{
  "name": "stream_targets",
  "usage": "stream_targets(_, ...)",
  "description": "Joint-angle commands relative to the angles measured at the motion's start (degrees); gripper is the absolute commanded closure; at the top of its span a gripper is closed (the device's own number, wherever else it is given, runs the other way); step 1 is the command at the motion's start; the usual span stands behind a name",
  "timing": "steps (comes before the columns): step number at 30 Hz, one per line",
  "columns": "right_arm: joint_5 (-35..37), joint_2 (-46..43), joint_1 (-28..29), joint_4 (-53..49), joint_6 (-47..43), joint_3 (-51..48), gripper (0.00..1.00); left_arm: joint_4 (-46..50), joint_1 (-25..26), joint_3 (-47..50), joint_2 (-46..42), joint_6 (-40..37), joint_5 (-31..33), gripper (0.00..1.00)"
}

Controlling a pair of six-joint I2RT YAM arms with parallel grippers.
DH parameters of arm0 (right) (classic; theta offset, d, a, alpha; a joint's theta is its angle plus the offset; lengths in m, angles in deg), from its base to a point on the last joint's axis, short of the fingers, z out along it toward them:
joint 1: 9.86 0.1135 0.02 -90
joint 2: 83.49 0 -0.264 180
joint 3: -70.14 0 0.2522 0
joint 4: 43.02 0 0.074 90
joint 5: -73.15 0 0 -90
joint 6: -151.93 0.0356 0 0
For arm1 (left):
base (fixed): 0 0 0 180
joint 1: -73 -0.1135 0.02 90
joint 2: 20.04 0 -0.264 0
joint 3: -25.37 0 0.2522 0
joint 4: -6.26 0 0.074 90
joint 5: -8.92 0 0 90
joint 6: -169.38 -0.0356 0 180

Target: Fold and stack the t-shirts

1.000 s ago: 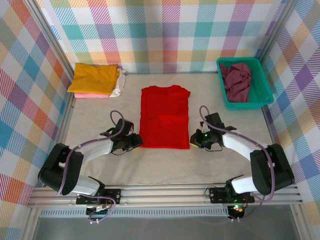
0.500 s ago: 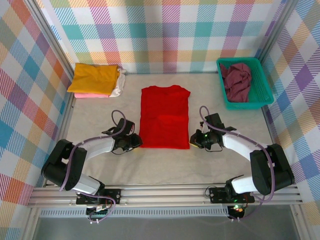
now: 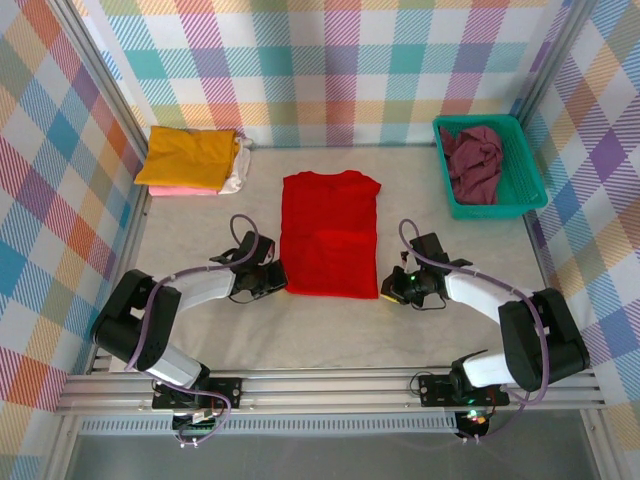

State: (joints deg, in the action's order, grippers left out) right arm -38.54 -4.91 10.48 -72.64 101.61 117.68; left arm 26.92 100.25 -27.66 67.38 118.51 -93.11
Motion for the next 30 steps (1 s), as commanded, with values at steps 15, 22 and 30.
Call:
stream_targets(15,-1.52,3.70,0.57,3.41,3.47,3.09,0.68,1.72,0.51,1.25,-6.09,-0.31,0.08,1.00)
stream_targets(22,-2.82,6.72,1.43,6.40,4.59,3.31,0.64,0.88,0.53,1.90,-5.87,-0.04,-0.27,1.00)
stream_targets(30,-2.07,8.03,2.40,7.92,5.32,2.78,0.60,0.86,0.57,1.83,-5.52,0.24,-0.27,1.00)
